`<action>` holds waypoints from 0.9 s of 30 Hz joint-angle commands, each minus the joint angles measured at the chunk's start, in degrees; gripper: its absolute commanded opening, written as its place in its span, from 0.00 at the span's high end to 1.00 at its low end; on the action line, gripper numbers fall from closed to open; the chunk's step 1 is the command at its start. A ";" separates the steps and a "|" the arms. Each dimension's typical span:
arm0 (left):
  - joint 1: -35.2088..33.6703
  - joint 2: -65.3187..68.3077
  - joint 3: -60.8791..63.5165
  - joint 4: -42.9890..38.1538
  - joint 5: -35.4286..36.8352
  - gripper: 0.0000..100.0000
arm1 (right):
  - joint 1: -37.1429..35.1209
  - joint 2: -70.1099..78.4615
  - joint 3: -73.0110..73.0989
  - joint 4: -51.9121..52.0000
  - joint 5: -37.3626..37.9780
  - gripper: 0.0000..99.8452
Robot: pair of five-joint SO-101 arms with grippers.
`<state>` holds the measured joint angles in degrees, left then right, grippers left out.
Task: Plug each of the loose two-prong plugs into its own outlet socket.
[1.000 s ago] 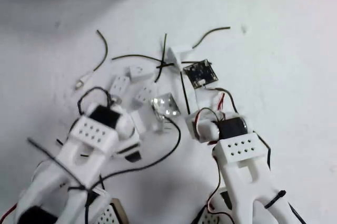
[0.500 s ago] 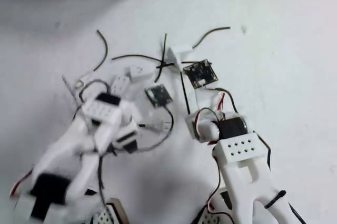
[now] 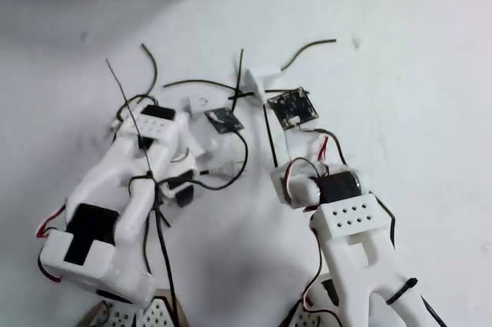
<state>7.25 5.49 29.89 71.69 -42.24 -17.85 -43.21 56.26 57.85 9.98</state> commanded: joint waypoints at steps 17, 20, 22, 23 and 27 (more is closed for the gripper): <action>8.13 -41.45 24.18 -0.44 0.18 0.72 | 0.22 -1.10 -0.26 -0.75 0.09 0.80; 8.92 -39.78 24.62 -0.70 2.02 0.72 | 0.22 -1.01 -0.26 -0.75 0.09 0.80; 8.84 -37.58 24.44 -1.41 1.93 0.72 | 0.22 -1.01 -0.26 -0.66 0.09 0.80; 8.75 -36.18 24.44 -2.90 2.02 0.72 | 0.22 -1.01 -0.26 -0.66 0.09 0.80; 5.49 -26.86 22.95 -9.14 1.93 0.72 | 0.22 -1.01 -0.26 -0.57 0.09 0.80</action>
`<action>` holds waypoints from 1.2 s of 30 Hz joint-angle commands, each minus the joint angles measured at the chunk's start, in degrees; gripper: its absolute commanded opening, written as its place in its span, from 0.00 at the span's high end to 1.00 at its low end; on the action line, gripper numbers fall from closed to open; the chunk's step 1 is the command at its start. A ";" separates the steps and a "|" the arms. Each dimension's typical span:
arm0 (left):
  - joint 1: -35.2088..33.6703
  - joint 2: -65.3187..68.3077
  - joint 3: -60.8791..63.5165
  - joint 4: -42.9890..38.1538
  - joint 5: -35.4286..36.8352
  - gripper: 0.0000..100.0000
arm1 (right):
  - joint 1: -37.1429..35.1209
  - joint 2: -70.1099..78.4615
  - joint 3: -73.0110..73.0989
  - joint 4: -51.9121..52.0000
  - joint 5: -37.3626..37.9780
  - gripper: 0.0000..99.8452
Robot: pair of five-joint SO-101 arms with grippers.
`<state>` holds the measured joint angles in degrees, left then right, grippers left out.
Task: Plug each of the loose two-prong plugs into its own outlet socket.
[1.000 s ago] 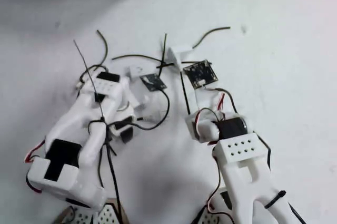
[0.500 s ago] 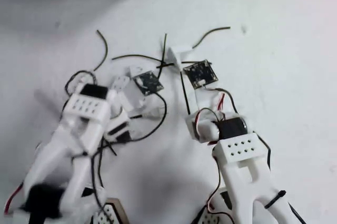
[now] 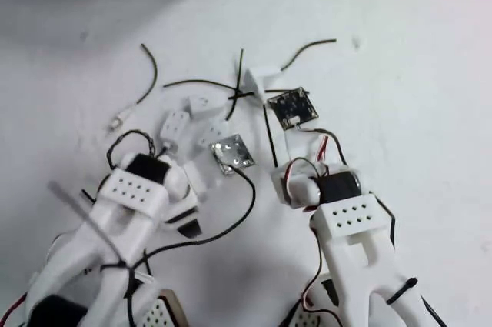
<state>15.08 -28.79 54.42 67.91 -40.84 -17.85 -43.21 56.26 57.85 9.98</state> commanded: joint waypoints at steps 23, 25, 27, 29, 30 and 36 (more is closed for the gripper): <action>-6.20 22.46 -13.80 -3.43 0.88 0.93 | 0.22 -1.01 -0.26 -0.66 0.09 0.80; -5.41 20.79 -12.92 -2.99 0.88 0.97 | 0.22 -1.01 -0.26 -0.66 0.09 0.80; -4.44 18.59 -11.43 -2.90 0.97 0.98 | 0.22 -1.01 -0.26 -0.66 0.09 0.80; -2.77 15.87 -9.49 -2.90 1.05 0.98 | 0.22 -1.01 -0.26 -0.66 0.09 0.80; -2.24 14.11 -8.53 -2.90 1.05 0.98 | 0.22 -1.01 -0.26 -0.66 0.09 0.80; -4.62 0.48 -7.47 1.85 0.88 0.98 | 0.22 -1.01 -0.26 -0.66 0.09 0.80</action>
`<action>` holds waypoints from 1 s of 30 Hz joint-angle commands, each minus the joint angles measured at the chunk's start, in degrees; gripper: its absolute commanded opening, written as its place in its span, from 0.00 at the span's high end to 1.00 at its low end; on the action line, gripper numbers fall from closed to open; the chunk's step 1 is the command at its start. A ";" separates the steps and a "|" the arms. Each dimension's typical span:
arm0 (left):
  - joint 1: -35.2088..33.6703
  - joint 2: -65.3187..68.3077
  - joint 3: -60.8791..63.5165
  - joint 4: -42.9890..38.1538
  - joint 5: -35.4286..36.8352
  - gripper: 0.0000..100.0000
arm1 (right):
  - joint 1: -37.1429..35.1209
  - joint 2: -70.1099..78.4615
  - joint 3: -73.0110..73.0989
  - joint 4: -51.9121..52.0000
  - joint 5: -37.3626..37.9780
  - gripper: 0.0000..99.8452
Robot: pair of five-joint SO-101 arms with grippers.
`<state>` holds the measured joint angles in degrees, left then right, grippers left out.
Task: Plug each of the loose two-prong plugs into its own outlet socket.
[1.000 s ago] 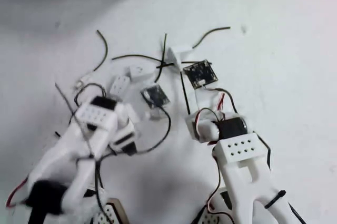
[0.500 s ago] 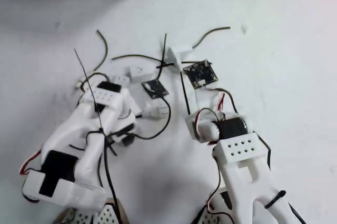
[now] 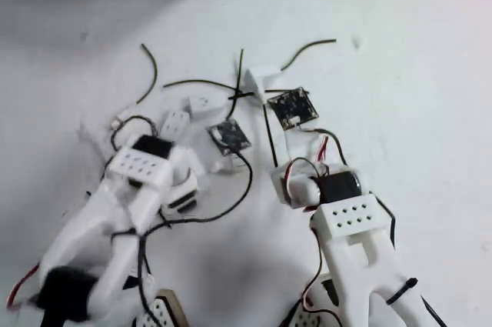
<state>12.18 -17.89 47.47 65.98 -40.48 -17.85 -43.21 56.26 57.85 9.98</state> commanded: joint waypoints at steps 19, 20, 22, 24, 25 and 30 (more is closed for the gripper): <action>-6.73 -60.09 -8.88 19.25 1.05 0.76 | 0.22 -1.01 -0.26 -0.66 0.09 0.80; -6.90 -61.41 -7.65 19.43 0.88 0.76 | 0.22 -1.01 -0.26 -0.75 0.09 0.80; -6.99 -62.11 -3.96 19.43 -0.88 0.76 | 0.22 -1.01 -0.26 -0.75 0.09 0.80; -7.08 -62.11 1.23 18.64 -2.64 0.77 | 0.22 -1.01 -0.26 -0.66 0.09 0.80; -7.08 -62.11 3.96 17.85 -2.90 0.77 | 0.22 -1.01 -0.26 -0.66 0.09 0.80; -7.87 -62.11 14.59 11.60 -3.34 0.77 | 0.22 -1.01 -0.26 -0.66 0.09 0.80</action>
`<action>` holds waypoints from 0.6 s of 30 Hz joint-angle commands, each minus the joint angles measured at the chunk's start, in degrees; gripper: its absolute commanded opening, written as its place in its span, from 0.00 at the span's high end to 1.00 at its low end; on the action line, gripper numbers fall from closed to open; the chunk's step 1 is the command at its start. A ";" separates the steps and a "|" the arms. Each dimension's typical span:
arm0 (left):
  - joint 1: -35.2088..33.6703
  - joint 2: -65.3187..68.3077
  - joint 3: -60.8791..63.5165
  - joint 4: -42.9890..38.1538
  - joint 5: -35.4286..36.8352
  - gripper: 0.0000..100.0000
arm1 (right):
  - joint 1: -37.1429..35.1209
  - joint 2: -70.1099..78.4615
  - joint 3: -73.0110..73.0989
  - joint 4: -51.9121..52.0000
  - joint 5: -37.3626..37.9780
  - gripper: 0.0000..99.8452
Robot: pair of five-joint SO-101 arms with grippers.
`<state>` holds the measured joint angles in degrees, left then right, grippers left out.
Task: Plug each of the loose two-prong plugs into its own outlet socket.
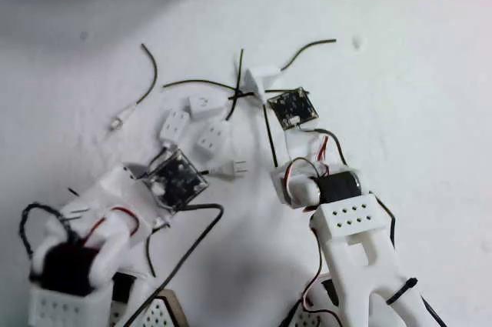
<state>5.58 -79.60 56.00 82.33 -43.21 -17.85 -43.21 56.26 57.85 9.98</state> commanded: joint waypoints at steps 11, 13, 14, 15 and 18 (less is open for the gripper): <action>-2.33 3.65 16.18 -17.05 -0.53 0.77 | 0.13 -1.01 -0.26 -0.57 0.09 0.80; -2.24 9.36 15.56 -20.04 -0.53 0.77 | 0.13 -1.01 -0.26 -0.57 0.09 0.80; -2.24 12.97 14.51 -21.63 -0.44 0.77 | 0.13 -1.01 -0.26 -0.57 0.09 0.80; -2.33 17.01 13.19 -22.68 -0.53 0.77 | 0.13 -1.01 -0.26 -0.57 0.09 0.80; -2.15 29.41 7.12 -23.74 -0.62 0.76 | 0.13 -1.01 0.00 -0.57 0.09 0.80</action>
<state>3.30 -65.01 70.68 61.23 -43.30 -17.85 -43.21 56.26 57.85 9.98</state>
